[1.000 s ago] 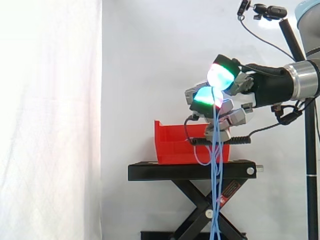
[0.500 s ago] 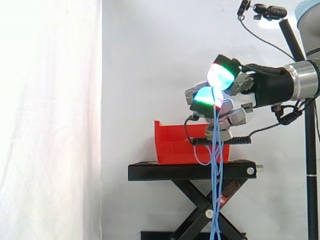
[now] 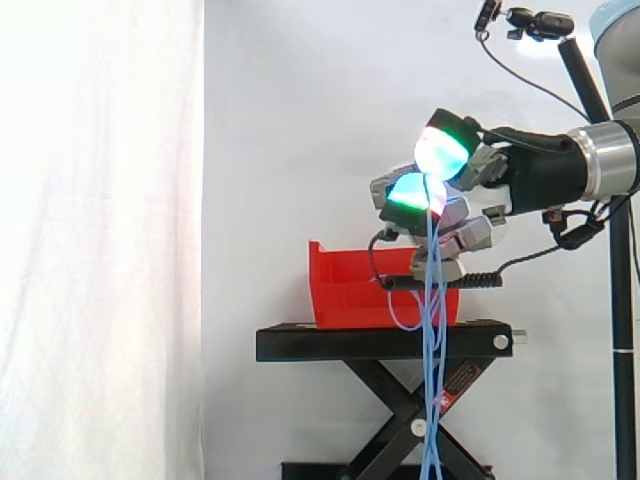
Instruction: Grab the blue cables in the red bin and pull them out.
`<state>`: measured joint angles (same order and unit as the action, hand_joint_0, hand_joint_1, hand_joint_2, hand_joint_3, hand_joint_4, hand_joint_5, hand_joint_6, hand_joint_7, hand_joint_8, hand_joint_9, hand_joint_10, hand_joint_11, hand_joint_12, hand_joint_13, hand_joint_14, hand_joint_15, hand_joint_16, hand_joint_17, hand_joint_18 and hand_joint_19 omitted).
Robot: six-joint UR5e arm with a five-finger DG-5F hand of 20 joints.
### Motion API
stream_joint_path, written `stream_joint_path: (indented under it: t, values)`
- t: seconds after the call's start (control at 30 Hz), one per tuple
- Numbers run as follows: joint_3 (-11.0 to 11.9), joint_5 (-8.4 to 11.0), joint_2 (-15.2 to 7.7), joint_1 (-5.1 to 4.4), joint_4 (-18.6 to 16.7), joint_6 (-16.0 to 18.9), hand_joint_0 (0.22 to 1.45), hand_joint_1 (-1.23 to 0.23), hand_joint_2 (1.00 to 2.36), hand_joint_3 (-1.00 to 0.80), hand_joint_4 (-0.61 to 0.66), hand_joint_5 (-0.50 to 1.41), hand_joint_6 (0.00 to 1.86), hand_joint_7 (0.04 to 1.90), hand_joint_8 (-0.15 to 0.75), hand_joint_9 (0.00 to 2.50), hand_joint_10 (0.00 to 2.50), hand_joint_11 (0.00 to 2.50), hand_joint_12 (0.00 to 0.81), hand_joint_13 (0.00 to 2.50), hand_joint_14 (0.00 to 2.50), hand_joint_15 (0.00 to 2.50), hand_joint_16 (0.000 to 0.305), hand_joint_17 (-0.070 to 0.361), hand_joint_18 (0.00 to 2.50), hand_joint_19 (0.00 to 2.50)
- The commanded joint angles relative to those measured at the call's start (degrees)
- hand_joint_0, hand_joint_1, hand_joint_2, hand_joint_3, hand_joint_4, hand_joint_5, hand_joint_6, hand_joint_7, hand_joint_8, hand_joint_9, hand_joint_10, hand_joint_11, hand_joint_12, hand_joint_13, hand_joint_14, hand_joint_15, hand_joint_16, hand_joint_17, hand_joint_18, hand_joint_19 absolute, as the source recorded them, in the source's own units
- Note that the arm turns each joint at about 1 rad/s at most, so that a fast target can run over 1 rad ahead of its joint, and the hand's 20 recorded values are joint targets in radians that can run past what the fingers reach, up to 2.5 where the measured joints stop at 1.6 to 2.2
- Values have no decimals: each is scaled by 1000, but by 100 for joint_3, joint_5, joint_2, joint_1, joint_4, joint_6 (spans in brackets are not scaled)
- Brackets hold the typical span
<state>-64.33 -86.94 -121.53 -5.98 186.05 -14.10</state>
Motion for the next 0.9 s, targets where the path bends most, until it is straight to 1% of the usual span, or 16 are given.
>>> stream_joint_path:
  t: [0.0, 0.07, 0.2, 0.27, 0.3, 0.63, 0.67, 0.8, 0.83, 0.87]
  values:
    - [0, 1, -2, 0, -7, 0, 954, -941, 1000, -1000, -97, 642, 1146, 547, 111, 1455, 18, 1787, 252, 1566, 5, 1844, 45, 101, 1116, 1102]
    - [0, 1, -2, 0, 1, 0, 954, -941, 1000, -1000, -96, 643, 1144, 550, 128, 1454, 20, 1792, 256, 1566, 6, 1843, 45, 101, 1116, 1089]
    - [0, 1, -2, 0, 1, 0, 954, -943, 1000, -997, -96, 643, 1142, 552, 122, 1457, 18, 1790, 259, 1565, 6, 1853, 45, 101, 1114, 1089]
    - [0, 1, -11, -8, -7, 0, 954, -942, 1000, -1000, -98, 645, 1143, 544, 128, 1459, 16, 1787, 247, 1565, 6, 1848, 45, 101, 1112, 1094]
    - [0, 1, -2, 0, 1, 0, 953, -942, 1000, -995, -98, 646, 1142, 546, 111, 1458, 18, 1788, 250, 1565, 7, 1847, 45, 101, 1112, 1095]
    - [0, 1, -2, 0, -7, 0, 954, -943, 1000, -1000, -97, 652, 1135, 544, 130, 1465, 18, 1796, 252, 1567, 7, 1852, 45, 102, 1111, 1095]
    - [0, 1, -2, -8, -7, 0, 953, -944, 1000, -993, -97, 652, 1133, 545, 114, 1466, 18, 1785, 252, 1567, 6, 1851, 45, 101, 1111, 1095]
    - [0, -7, -2, 0, -7, 0, 953, -944, 1000, -997, -97, 655, 1129, 550, 130, 1465, 18, 1795, 252, 1567, 7, 1851, 45, 101, 1110, 1091]
    - [0, 1, -2, -8, -7, 0, 953, -944, 1000, -997, -97, 655, 1128, 550, 115, 1466, 18, 1783, 252, 1567, 7, 1852, 45, 101, 1109, 1091]
    - [0, 1, -2, -8, -7, 0, 952, -945, 1000, -992, -95, 655, 1128, 551, 123, 1467, 19, 1783, 252, 1567, 7, 1850, 45, 101, 1109, 1089]
